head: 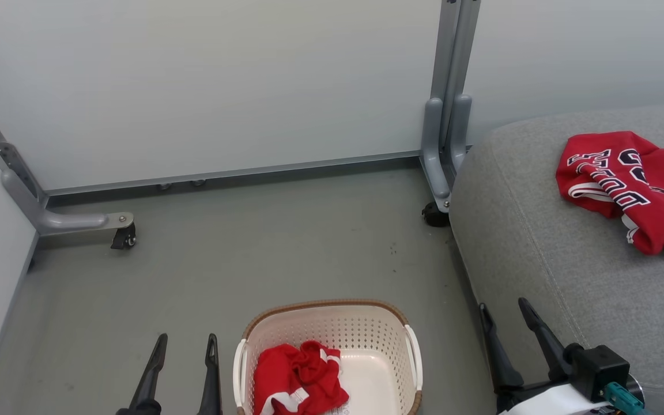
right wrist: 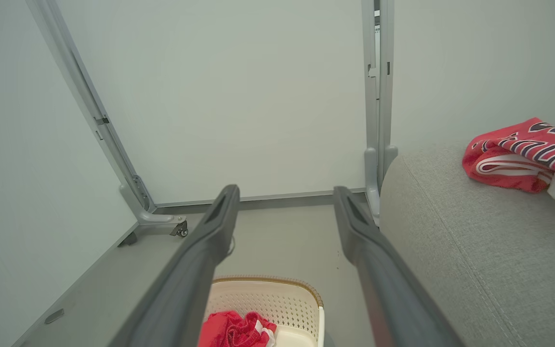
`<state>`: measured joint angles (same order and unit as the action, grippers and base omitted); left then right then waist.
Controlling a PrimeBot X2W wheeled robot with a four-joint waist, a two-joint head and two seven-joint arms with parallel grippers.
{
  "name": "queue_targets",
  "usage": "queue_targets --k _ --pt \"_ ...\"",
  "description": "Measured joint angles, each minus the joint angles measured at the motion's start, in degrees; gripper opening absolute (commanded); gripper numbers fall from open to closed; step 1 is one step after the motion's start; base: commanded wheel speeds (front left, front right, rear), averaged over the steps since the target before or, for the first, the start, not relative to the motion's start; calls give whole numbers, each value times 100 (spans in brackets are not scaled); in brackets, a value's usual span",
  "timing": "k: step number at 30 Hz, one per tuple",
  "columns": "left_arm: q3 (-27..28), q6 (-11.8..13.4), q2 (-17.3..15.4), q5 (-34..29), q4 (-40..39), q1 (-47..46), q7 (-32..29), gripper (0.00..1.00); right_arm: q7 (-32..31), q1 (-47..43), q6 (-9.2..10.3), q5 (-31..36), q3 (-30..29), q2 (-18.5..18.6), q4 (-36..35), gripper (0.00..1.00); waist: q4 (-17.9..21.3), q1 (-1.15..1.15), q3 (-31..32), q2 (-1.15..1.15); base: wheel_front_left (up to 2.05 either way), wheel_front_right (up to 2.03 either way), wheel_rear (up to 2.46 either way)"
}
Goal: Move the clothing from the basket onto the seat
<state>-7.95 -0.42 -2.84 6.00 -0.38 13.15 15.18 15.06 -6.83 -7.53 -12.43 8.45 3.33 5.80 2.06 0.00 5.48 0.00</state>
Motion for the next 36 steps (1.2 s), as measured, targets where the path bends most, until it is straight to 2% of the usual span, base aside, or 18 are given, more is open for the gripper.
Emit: queue_targets --k 4,9,14,23,29,36 --pt "-65 -24 0 112 107 -11 0 100 -1 0 1 16 -111 -2 76 100 25 0 -87 0 0 0 0" --pt "-197 -287 0 243 356 -232 1 100 0 42 2 18 -196 -1 151 100 78 0 -273 0 0 0 0" --pt "-435 -485 1 238 942 -664 -1 100 0 297 2 -12 -313 32 -9 100 166 0 -603 0 0 0 0" --pt "-1020 -669 -75 -305 2482 -2692 1 100 -1 1339 2 46 -503 122 -487 100 316 0 -1718 0 0 0 0" --pt "-1808 -688 -207 -479 4050 -4186 0 100 0 1934 2 54 -648 120 -857 100 403 1 -2693 0 0 0 0" --pt "-2725 -695 -142 -480 5597 -5834 -87 100 0 2395 2 49 -671 113 -1173 100 508 1 -3789 0 0 0 0"
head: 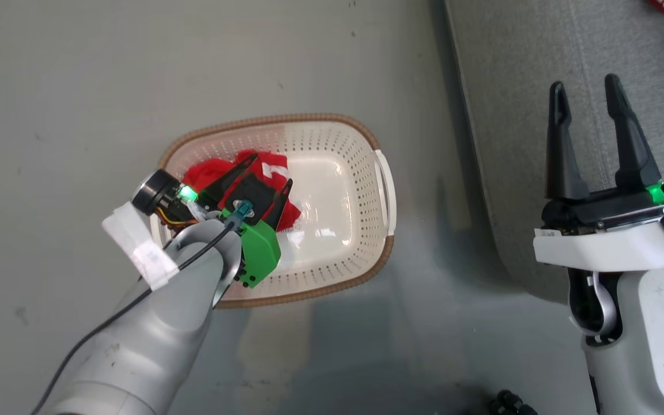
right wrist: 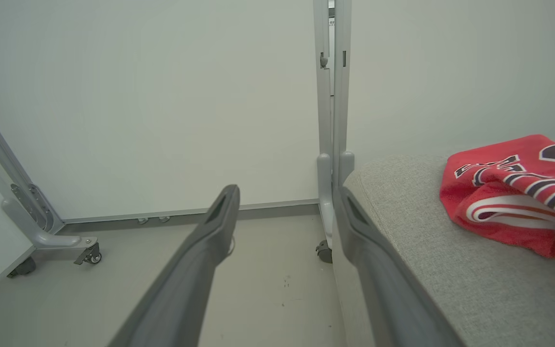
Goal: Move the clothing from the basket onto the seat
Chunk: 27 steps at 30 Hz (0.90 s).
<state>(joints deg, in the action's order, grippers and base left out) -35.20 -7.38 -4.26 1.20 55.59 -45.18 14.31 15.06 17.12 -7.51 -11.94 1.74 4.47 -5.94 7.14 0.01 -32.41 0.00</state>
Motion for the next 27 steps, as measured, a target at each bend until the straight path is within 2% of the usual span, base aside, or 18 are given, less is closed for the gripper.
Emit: queue_targets --k 6,13,19,23,27 --pt "-713 -1 96 -76 917 -975 -515 100 0 343 0 -1 63 -18 -252 100 93 0 -873 0 0 0 0" --pt "-1529 -1 130 -358 1505 -1721 -1035 100 0 496 0 5 219 -63 -377 100 227 1 -1734 0 0 0 0" --pt "-1777 14 -32 -541 1702 -2147 -1522 100 0 611 0 -15 343 -118 -432 100 400 1 -2241 0 0 0 0" --pt "-1935 189 -241 -678 1758 -2296 -1864 100 0 697 0 -65 458 -146 -472 100 575 0 -2464 0 0 0 0" --pt "-2016 229 -349 -727 1775 -2366 -2092 100 0 727 0 -108 509 -149 -535 100 747 0 -2633 0 0 0 0"
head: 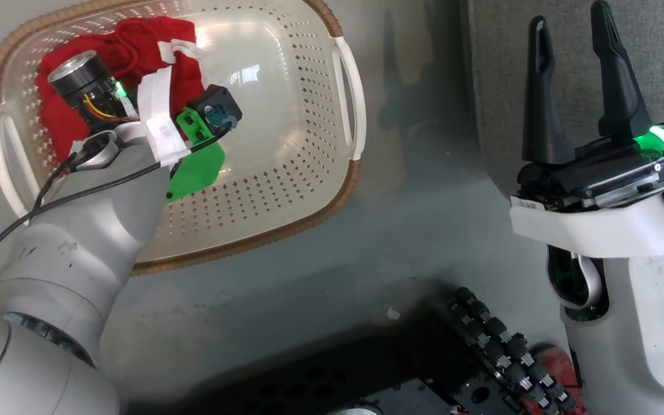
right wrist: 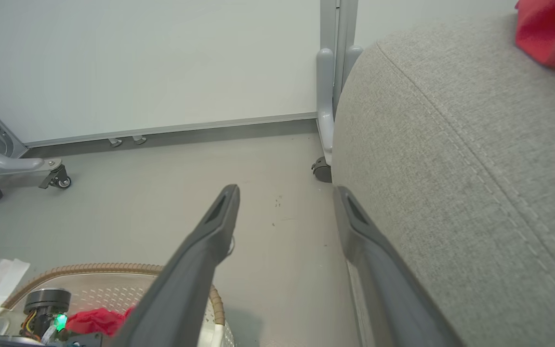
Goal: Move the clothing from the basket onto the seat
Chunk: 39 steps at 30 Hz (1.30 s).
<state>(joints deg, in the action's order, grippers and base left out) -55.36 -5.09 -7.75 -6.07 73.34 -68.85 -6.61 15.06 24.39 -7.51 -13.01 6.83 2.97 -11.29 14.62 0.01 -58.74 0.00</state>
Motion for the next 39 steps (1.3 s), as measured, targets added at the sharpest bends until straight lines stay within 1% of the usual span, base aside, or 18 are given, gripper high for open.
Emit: queue_targets --k 7,9,10,11,12,19,22,26,31,35,39 --pt "-71 -55 -102 9 25 -12 -116 100 0 -30 0 -14 54 -4 -130 100 150 0 -192 0 0 0 0" --pt "-55 -98 -122 131 29 -12 -112 100 0 -49 0 41 101 -3 -165 100 155 0 -226 0 0 0 0" --pt "-74 -104 -133 134 32 -13 -86 45 0 -60 0 81 130 -8 -180 100 155 0 -240 0 0 0 0" --pt "-93 -124 -147 135 32 -16 -43 26 0 -62 0 100 141 -9 -193 100 153 0 -251 0 0 0 0" --pt "-108 -144 -162 142 32 -19 -30 0 0 -62 0 107 147 -8 -205 100 151 -1 -259 0 0 0 0" --pt "-119 -127 -170 252 40 -36 268 0 0 -2 0 156 207 -8 -220 100 144 -1 -228 0 0 0 0" --pt "-68 -10 -108 344 24 -30 539 0 0 62 0 178 216 -9 -148 100 142 -1 -159 0 0 0 0" --pt "136 104 42 657 4 207 895 0 0 60 0 297 286 -15 1 100 125 -1 57 0 0 0 0" --pt "369 236 186 1025 -20 728 1479 0 0 -3 0 361 177 -18 191 100 66 -1 526 0 0 0 0" --pt "552 348 269 1319 -36 1202 1868 0 0 -266 0 367 114 -14 356 100 -24 -1 1041 0 0 0 0" --pt "777 422 334 1653 -218 1645 2084 0 0 -575 0 360 156 5 584 100 -119 -1 1597 0 0 0 0"
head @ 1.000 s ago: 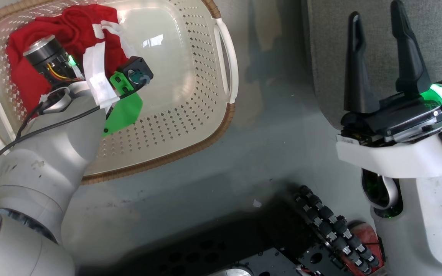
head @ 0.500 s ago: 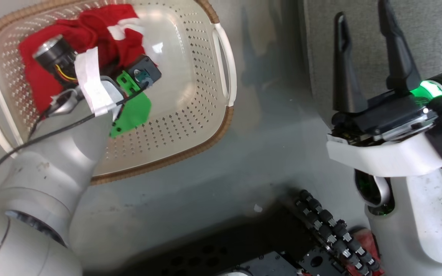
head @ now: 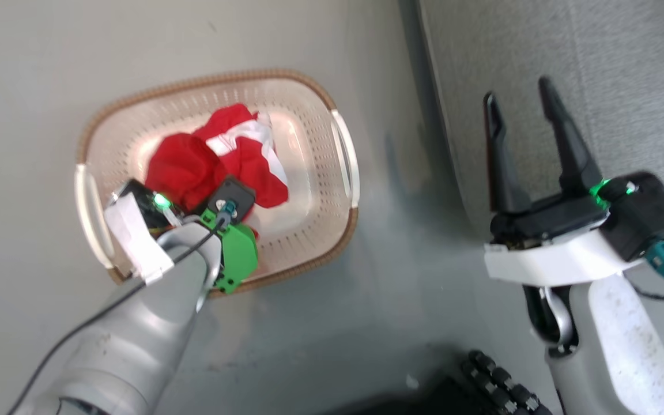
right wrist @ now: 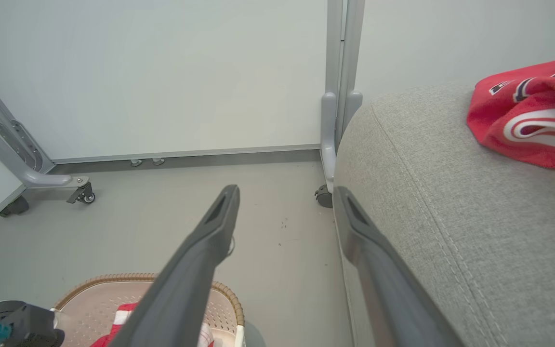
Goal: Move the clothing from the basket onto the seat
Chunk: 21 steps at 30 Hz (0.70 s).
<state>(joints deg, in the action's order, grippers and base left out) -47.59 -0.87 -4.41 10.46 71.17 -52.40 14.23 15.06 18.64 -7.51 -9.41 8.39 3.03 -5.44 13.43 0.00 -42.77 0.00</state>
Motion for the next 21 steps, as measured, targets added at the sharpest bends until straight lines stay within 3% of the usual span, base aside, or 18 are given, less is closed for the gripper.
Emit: queue_targets --k 4,10,21 --pt "257 141 22 301 -412 471 56 0 0 -359 0 -46 125 44 330 100 -95 0 621 0 0 0 0" --pt "675 393 -75 550 -1735 1374 90 0 0 -839 0 -94 319 127 772 100 -216 0 1608 0 0 0 0" --pt "1120 542 -321 714 -3529 2428 89 0 0 -1415 0 -218 402 180 1211 100 -347 0 3170 0 0 0 0"
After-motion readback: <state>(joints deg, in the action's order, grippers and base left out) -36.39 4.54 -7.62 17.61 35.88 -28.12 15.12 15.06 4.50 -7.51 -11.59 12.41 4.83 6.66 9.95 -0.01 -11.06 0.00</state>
